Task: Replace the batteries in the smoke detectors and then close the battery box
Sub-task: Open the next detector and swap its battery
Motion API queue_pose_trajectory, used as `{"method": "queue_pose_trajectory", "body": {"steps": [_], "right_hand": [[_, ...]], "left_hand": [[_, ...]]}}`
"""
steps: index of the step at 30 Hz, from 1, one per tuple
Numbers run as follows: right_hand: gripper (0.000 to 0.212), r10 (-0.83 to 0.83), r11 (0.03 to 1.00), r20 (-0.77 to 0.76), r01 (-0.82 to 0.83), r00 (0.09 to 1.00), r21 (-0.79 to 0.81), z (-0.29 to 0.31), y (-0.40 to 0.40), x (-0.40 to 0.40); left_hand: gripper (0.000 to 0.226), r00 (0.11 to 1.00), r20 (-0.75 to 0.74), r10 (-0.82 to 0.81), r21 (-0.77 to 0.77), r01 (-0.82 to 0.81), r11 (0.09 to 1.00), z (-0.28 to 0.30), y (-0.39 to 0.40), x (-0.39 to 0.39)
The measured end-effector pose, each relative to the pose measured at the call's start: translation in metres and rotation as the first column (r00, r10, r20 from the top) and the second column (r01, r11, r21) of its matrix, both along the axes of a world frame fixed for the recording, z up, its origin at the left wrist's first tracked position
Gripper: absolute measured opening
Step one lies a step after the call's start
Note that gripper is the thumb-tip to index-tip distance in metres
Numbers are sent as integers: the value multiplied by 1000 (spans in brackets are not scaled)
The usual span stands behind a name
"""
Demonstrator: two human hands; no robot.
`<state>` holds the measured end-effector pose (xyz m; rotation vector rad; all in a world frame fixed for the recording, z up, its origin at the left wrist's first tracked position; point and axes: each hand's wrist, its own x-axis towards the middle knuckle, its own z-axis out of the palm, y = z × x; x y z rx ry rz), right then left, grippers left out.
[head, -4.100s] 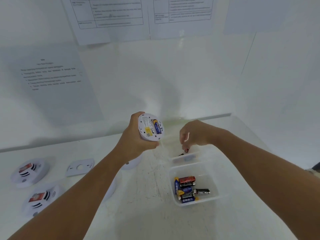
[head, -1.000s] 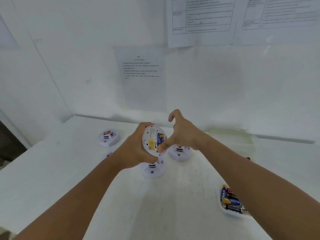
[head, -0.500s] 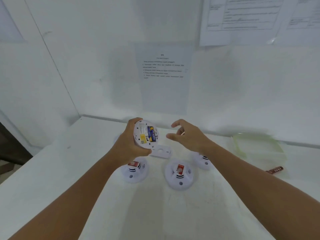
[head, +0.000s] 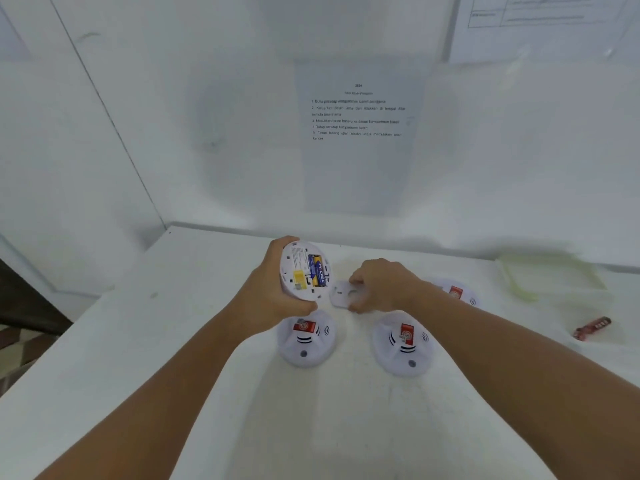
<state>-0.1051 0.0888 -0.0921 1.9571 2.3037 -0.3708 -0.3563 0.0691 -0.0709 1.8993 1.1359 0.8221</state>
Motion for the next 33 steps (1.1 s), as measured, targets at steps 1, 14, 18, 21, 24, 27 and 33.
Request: {"method": "queue_pose_trajectory", "body": {"steps": [1, 14, 18, 21, 24, 27, 33], "right_hand": [[49, 3, 1000, 40, -4, 999, 11, 2, -1, -1], [69, 188, 916, -328, -44, 926, 399, 62, -54, -7], [70, 264, 865, -256, -111, 930, 489, 66, -60, -15], [70, 276, 859, -244, -125, 930, 497, 66, -62, -10], [69, 308, 852, -230, -160, 923, 499, 65, -64, -3], [67, 335, 855, -255, -179, 907, 486, 68, -67, 2], [63, 315, 897, -376, -144, 872, 418, 72, -69, 14]], "left_hand": [[102, 1000, -1, -4, 1, 4, 1000, 0, 1, -1], [102, 988, 25, -154, -8, 154, 988, -1, 16, 13], [105, 977, 1, -211, 1, 211, 977, 5, 9, 29], [103, 976, 9, -220, 20, 219, 975, 9, 5, 35], [101, 977, 16, -214, 19, 214, 977, 13, 0, 39], [101, 978, 11, -208, -3, 208, 978, 16, -6, 42], [98, 979, 2, -204, -24, 204, 979, 24, -18, 49]]}}
